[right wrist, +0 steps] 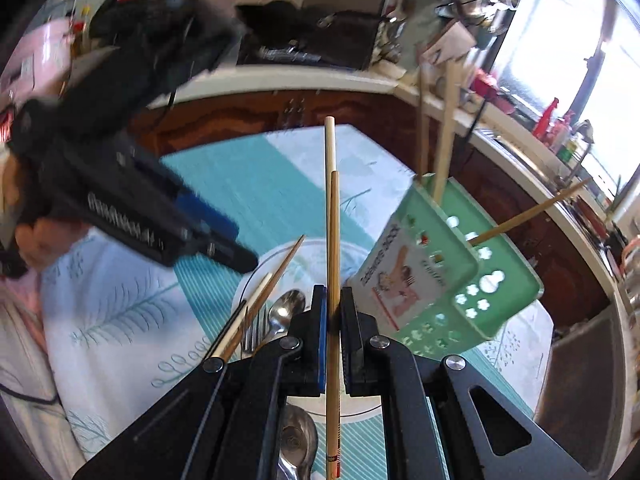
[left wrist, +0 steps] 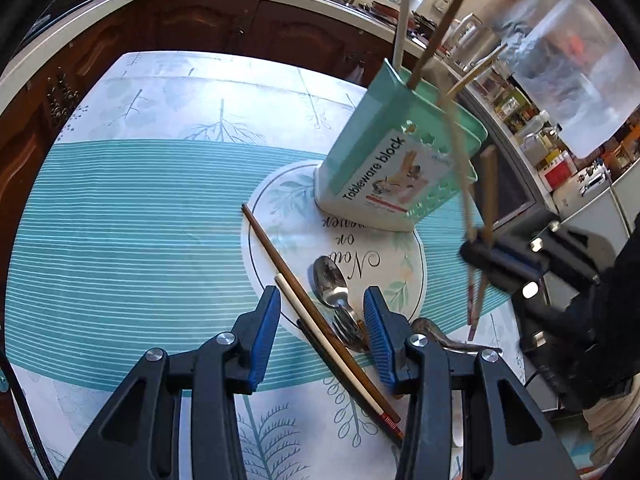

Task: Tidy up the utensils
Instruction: 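Lift the bamboo chopstick with the right gripper and insert it into the holder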

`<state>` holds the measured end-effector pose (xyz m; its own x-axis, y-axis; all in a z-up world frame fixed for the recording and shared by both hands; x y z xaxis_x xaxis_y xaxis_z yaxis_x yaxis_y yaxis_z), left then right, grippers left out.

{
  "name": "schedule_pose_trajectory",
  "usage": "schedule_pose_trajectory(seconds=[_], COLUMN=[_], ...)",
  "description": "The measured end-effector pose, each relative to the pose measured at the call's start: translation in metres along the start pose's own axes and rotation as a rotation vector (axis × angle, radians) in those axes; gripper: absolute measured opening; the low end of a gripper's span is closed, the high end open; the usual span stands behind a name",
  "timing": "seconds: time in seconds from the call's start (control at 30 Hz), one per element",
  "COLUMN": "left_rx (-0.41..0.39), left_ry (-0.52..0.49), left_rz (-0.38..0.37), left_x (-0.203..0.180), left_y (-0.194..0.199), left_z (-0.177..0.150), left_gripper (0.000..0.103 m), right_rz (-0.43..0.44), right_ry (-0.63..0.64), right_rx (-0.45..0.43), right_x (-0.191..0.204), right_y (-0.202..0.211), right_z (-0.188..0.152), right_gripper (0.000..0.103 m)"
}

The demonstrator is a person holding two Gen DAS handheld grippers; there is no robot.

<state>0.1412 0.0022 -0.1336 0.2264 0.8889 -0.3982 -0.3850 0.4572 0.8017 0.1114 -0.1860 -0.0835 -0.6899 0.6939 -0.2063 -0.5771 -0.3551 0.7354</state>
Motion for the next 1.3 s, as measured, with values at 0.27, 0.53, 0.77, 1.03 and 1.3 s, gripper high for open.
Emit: schedule_pose_trajectory(seconds=[0.27, 0.53, 0.77, 1.03, 1.3], left_rx=[0.011, -0.013, -0.036, -0.023, -0.043], left_ry=[-0.050, -0.120, -0.134, -0.147, -0.136], left_rz=[0.024, 0.021, -0.017, -0.003, 0.003], left_x=[-0.020, -0.049, -0.055, -0.059, -0.055], left_y=[-0.002, -0.002, 0.000, 0.002, 0.011], left_z=[-0.002, 0.003, 0.009, 0.005, 0.007], left_gripper=[0.041, 0.041, 0.042, 0.042, 0.042], right_rz=[0.022, 0.116, 0.147, 0.081, -0.087], right_ry=[-0.224, -0.423, -0.478, -0.569, -0.666], right_rx=[-0.120, -0.216, -0.250, -0.369, -0.506], right_x=[-0.043, -0.071, -0.068, -0.089, -0.132], right_y=[0.052, 0.089, 0.097, 0.104, 0.108], right_z=[0.012, 0.018, 0.015, 0.035, 0.083], right_gripper=[0.005, 0.005, 0.005, 0.005, 0.005])
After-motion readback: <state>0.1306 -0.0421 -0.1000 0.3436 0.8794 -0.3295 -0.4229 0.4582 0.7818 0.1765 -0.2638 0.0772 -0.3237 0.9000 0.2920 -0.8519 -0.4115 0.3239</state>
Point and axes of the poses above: each gripper's, at about its wrist camera, not at the fingertips, and y roughly against the way its jaws point, x to its left, z to its top, the point moved 2 cm from there along -y, roughly the way its jaws point, and after that the axes turned 1 degree about -z, right-handed, at the moved point
